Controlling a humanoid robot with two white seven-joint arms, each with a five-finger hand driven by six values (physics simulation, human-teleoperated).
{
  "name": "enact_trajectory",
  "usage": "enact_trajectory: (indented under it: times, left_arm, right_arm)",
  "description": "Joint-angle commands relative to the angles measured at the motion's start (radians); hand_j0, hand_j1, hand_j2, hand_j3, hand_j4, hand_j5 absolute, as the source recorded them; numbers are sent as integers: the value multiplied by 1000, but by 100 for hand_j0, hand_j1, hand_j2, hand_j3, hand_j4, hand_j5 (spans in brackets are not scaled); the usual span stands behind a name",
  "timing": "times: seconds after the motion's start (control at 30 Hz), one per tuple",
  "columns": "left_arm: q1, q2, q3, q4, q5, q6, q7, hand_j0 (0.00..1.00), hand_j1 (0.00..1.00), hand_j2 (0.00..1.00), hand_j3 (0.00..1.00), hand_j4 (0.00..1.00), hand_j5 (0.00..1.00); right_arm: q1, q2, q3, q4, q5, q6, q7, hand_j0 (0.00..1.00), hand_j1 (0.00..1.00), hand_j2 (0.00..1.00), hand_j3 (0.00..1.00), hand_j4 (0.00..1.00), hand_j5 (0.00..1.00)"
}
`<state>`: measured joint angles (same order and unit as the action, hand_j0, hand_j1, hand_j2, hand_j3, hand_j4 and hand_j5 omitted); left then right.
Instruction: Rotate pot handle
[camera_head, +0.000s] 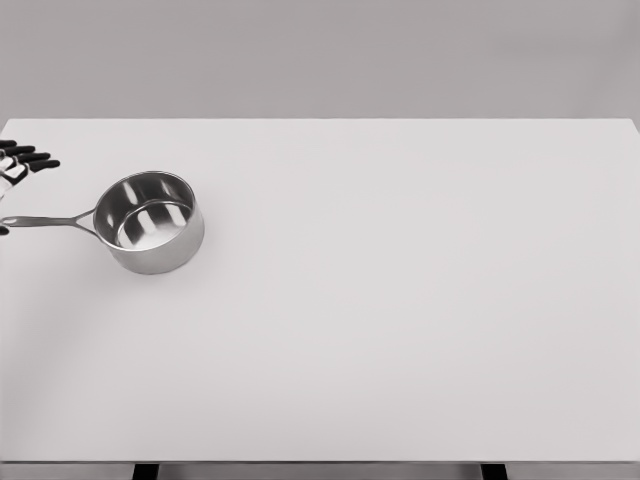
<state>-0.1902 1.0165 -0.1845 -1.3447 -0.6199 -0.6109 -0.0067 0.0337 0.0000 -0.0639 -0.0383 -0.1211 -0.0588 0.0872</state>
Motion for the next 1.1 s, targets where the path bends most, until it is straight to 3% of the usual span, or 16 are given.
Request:
enact_trajectory:
  times: [0.0,0.8,1.07]
  left_arm:
    - [-2,-7,0,-4,6,0,1,100,100,100,100,100,100]
    - [-48,-27,-1,15,-17,0,1,100,100,100,100,100,100]
    - [-67,-39,-1,58,-27,0,1,100,100,100,100,100,100]
  right_arm:
    - [0,0,1,0,0,1,0,100,100,100,100,100,100]
    - [0,0,1,0,0,-1,-1,100,100,100,100,100,100]
    - [0,0,-1,0,0,1,0,100,100,100,100,100,100]
